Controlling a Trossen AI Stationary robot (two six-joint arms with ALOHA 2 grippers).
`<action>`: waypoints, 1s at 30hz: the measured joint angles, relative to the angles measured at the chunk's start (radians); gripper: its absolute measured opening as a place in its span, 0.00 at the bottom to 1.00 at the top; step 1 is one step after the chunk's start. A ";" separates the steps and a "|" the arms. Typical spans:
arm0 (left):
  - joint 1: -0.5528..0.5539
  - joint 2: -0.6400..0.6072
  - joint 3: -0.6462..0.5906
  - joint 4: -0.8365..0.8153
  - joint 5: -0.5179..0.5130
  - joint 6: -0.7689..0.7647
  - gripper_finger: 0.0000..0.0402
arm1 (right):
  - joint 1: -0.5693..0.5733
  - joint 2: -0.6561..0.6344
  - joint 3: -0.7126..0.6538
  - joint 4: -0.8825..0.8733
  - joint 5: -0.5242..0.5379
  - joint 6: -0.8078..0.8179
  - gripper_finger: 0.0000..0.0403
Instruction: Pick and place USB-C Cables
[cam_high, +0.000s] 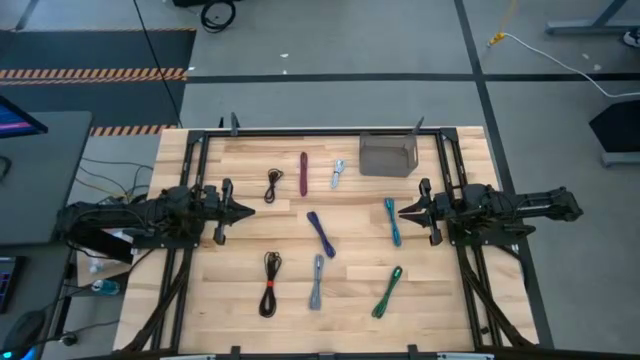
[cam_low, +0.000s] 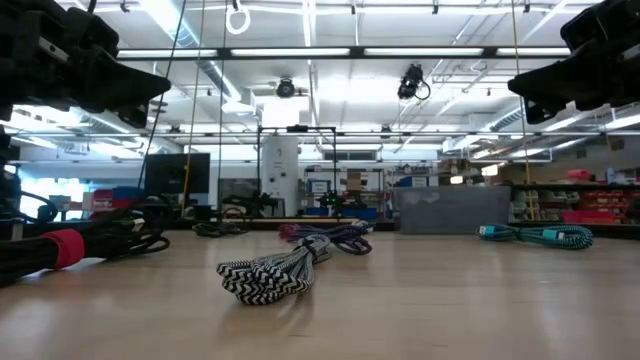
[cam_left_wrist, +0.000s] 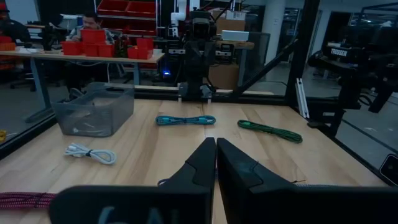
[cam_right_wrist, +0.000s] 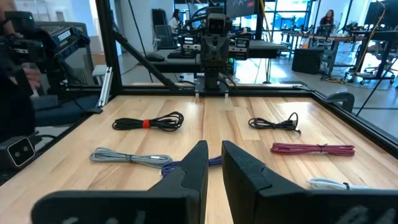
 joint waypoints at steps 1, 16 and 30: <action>0.000 0.000 0.000 0.000 0.000 0.000 0.05 | 0.000 0.000 0.000 0.000 0.000 0.000 0.13; 0.000 0.000 0.000 0.000 0.000 -0.064 0.05 | 0.000 0.000 0.000 0.000 0.000 0.000 0.13; -0.001 0.000 0.000 0.006 0.000 -0.168 0.05 | 0.000 0.000 0.000 0.000 0.000 0.000 0.13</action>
